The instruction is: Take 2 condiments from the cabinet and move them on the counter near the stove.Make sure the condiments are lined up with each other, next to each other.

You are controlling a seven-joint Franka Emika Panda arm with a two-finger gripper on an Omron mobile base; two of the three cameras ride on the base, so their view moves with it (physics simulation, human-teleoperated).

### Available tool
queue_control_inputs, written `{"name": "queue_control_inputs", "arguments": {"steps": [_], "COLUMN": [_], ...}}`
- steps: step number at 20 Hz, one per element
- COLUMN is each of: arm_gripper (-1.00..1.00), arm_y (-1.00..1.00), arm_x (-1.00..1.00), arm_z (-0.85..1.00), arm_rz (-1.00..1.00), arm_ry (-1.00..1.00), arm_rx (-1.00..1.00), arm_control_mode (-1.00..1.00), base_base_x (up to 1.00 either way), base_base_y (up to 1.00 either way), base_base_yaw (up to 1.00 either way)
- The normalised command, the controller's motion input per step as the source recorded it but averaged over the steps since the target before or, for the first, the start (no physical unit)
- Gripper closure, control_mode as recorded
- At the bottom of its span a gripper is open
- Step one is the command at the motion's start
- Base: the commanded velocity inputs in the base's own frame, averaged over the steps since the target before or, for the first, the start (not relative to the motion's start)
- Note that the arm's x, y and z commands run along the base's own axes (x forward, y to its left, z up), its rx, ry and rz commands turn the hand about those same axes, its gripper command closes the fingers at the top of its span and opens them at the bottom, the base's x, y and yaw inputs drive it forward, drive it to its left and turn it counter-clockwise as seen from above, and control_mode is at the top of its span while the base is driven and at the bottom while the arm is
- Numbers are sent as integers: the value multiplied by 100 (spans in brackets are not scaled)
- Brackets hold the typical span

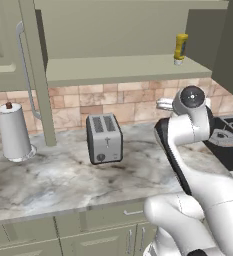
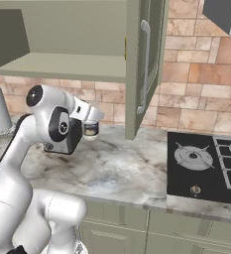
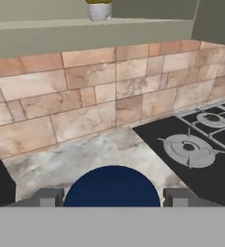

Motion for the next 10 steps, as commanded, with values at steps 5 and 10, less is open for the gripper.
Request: {"name": "queue_control_inputs", "arguments": {"steps": [5, 10], "arm_gripper": [100, 100], "arm_y": [-34, -54], "arm_x": [65, 71], "arm_z": [-64, -64], "arm_rz": [0, 0], "arm_ry": [12, 6], "arm_rx": [0, 0], "arm_control_mode": [-100, -100], "base_base_x": [0, 0], "base_base_y": [0, 0], "base_base_yaw": [0, 0]}}
